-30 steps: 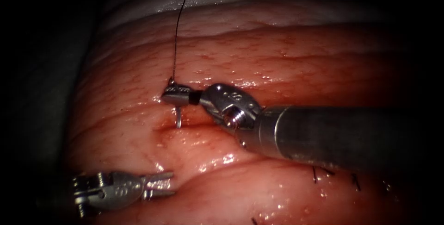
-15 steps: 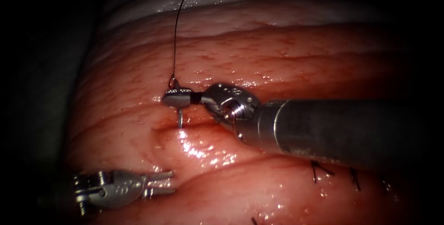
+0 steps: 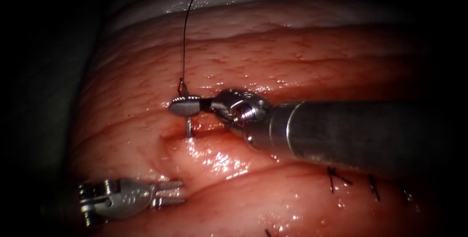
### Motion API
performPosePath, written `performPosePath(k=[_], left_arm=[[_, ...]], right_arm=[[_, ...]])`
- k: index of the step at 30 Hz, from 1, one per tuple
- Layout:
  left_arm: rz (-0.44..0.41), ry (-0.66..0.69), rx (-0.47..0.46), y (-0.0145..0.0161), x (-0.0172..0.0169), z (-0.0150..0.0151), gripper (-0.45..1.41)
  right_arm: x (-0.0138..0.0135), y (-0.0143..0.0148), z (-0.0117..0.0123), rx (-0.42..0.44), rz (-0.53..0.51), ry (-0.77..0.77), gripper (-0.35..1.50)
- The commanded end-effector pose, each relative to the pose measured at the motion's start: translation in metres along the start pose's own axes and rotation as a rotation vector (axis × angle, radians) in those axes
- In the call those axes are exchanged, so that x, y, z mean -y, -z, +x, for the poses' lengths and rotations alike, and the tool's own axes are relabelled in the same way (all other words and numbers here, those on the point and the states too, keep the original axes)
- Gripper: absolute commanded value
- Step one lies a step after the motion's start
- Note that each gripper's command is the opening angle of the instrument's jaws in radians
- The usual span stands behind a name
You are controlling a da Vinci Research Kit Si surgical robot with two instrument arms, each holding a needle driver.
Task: Wound Closure
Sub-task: Using the right jaws, throw the need through the bottom half of the incision.
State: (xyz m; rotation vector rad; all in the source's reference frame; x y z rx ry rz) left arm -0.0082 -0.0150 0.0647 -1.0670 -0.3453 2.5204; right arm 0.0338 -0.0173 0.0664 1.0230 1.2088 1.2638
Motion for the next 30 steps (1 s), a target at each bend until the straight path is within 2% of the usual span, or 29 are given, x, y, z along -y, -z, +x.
performPosePath(k=[1,30], left_arm=[[-0.001,0.000,-0.001,-0.0008,-0.0002,-0.0001,-0.06],[-0.005,-0.010,0.003,-0.0008,-0.0002,-0.0011,-0.10]], right_arm=[[-0.0001,-0.0008,-0.0003,0.005,0.007,-0.012,-0.35],[0.0031,-0.0009,-0.0039,0.069,0.057,-0.199,-0.35]])
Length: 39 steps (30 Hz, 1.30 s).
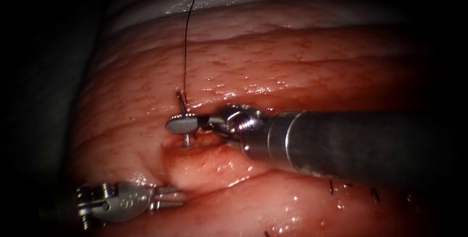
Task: Wound Closure
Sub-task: Using the right jaws, throw the need through the bottom half of the incision.
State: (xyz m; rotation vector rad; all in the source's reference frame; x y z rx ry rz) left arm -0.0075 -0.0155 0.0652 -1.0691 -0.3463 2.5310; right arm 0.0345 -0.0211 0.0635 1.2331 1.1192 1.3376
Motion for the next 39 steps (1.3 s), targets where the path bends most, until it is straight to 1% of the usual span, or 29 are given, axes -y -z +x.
performPosePath(k=[1,17,20,24,33,39], left_arm=[[-0.001,0.000,0.000,-0.0009,0.0000,-0.0001,-0.11],[-0.002,-0.001,-0.001,-0.0009,0.0000,-0.0003,-0.15],[-0.002,-0.001,-0.001,-0.0009,0.0000,-0.0003,-0.18],[-0.002,-0.001,-0.001,-0.0009,0.0001,-0.0003,-0.18],[-0.002,-0.001,-0.001,-0.0010,0.0003,-0.0004,-0.18],[-0.002,-0.001,-0.001,-0.0012,0.0004,-0.0005,-0.20]], right_arm=[[-0.0001,-0.0008,-0.0002,0.001,0.007,-0.009,-0.35],[0.0004,-0.0011,-0.0021,0.024,0.028,-0.179,-0.35],[0.0008,-0.0011,-0.0023,0.024,0.049,-0.207,-0.35],[0.0013,-0.0012,-0.0026,0.029,0.062,-0.236,-0.35],[0.0017,-0.0011,-0.0029,0.032,0.063,-0.297,-0.35],[0.0029,-0.0010,-0.0033,0.041,0.088,-0.328,-0.35]])
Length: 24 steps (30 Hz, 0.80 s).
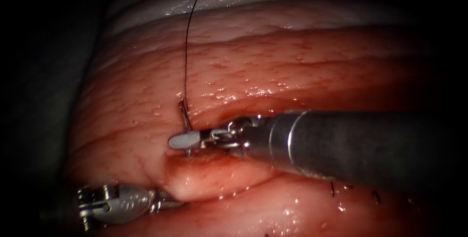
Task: Wound Closure
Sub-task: Using the right jaws, throw the need through the bottom half of the incision.
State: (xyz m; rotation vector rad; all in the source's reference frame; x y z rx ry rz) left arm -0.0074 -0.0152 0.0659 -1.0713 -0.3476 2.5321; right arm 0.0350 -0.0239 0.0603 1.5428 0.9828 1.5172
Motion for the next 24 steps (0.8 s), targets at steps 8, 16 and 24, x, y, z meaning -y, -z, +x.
performPosePath(k=[8,16,24], left_arm=[[0.001,0.001,0.000,-0.0010,-0.0001,0.0000,-0.20],[0.002,0.001,0.000,-0.0011,-0.0001,0.0000,-0.20],[0.003,0.001,0.000,-0.0011,-0.0002,-0.0001,-0.20]], right_arm=[[0.0009,-0.0012,-0.0011,0.020,0.037,-0.036,-0.35],[0.0011,-0.0014,-0.0014,0.034,0.069,-0.082,-0.35],[0.0015,-0.0015,-0.0023,0.047,0.079,-0.121,-0.35]])
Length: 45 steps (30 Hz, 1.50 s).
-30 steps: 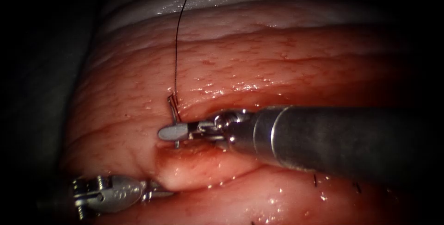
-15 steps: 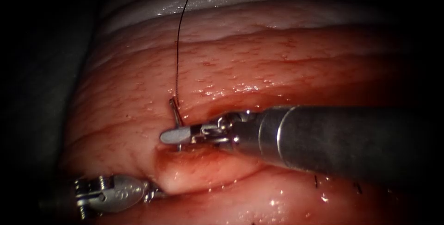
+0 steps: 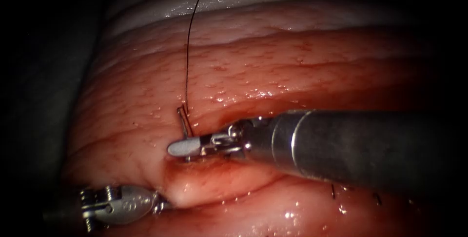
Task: Wound Closure
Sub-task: Using the right jaws, throw the need through the bottom half of the incision, then with the left needle driver, pull the needle through the tissue.
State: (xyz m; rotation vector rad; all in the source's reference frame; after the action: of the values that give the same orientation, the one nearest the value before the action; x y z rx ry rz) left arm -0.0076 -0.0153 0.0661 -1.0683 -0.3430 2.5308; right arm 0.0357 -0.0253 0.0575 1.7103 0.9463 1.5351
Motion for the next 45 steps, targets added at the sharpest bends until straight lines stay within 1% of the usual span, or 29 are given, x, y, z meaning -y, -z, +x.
performPosePath(k=[1,5,14,25,26,28,29,30,31,32,34,37,38,39,41,45], left_arm=[[-0.002,-0.001,-0.001,-0.0008,-0.0002,-0.0001,-0.20],[-0.002,-0.002,-0.001,-0.0008,-0.0001,-0.0002,-0.21],[-0.001,-0.003,-0.001,-0.0010,-0.0001,-0.0004,-0.21],[-0.001,-0.004,-0.001,-0.0009,-0.0001,-0.0005,-0.23],[-0.001,-0.004,-0.001,-0.0009,-0.0001,-0.0005,-0.23],[-0.001,-0.004,-0.001,-0.0008,-0.0002,-0.0005,-0.23],[-0.002,-0.011,-0.001,-0.0007,-0.0002,-0.0006,-0.23],[-0.002,-0.017,-0.001,-0.0006,-0.0003,-0.0006,-0.23],[-0.006,-0.024,-0.002,-0.0004,-0.0004,-0.0006,-0.23],[-0.007,-0.025,-0.002,-0.0002,-0.0005,-0.0007,-0.23],[-0.001,-0.049,-0.016,0.0005,-0.0009,-0.0008,-0.21],[0.022,-0.079,-0.062,0.0014,-0.0013,-0.0006,-0.13],[0.030,-0.095,-0.080,0.0017,-0.0014,-0.0005,-0.11],[0.037,-0.103,-0.109,0.0020,-0.0015,-0.0003,-0.06],[0.050,-0.126,-0.146,0.0025,-0.0015,0.0002,-0.03],[0.084,-0.190,-0.223,0.0034,-0.0007,0.0014,0.02]], right_arm=[[-0.0004,-0.0007,0.0002,0.002,0.002,-0.006,-0.35],[-0.0004,-0.0008,0.0001,0.003,0.009,-0.053,-0.35],[0.0003,-0.0012,-0.0011,0.016,0.052,-0.116,-0.35],[0.0008,-0.0018,-0.0015,0.025,0.079,-0.139,-0.35],[0.0010,-0.0017,-0.0014,0.023,0.100,-0.145,-0.35],[0.0013,-0.0014,-0.0008,0.007,0.129,-0.102,-0.35],[0.0015,-0.0013,-0.0005,-0.019,0.127,-0.066,-0.35],[0.0016,-0.0012,-0.0001,-0.050,0.124,-0.018,-0.15],[0.0018,-0.0010,0.0006,-0.083,0.114,0.047,0.47],[0.0018,-0.0008,0.0011,-0.103,0.108,0.073,0.72],[0.0020,-0.0001,0.0024,-0.152,0.089,0.134,0.94],[0.0019,0.0012,0.0045,-0.192,0.069,0.212,1.13],[0.0018,0.0019,0.0055,-0.202,0.062,0.238,1.16],[0.0017,0.0024,0.0063,-0.211,0.054,0.266,1.18],[0.0012,0.0037,0.0080,-0.233,0.040,0.298,1.21],[-0.0001,0.0064,0.0107,-0.266,-0.002,0.333,1.21]])
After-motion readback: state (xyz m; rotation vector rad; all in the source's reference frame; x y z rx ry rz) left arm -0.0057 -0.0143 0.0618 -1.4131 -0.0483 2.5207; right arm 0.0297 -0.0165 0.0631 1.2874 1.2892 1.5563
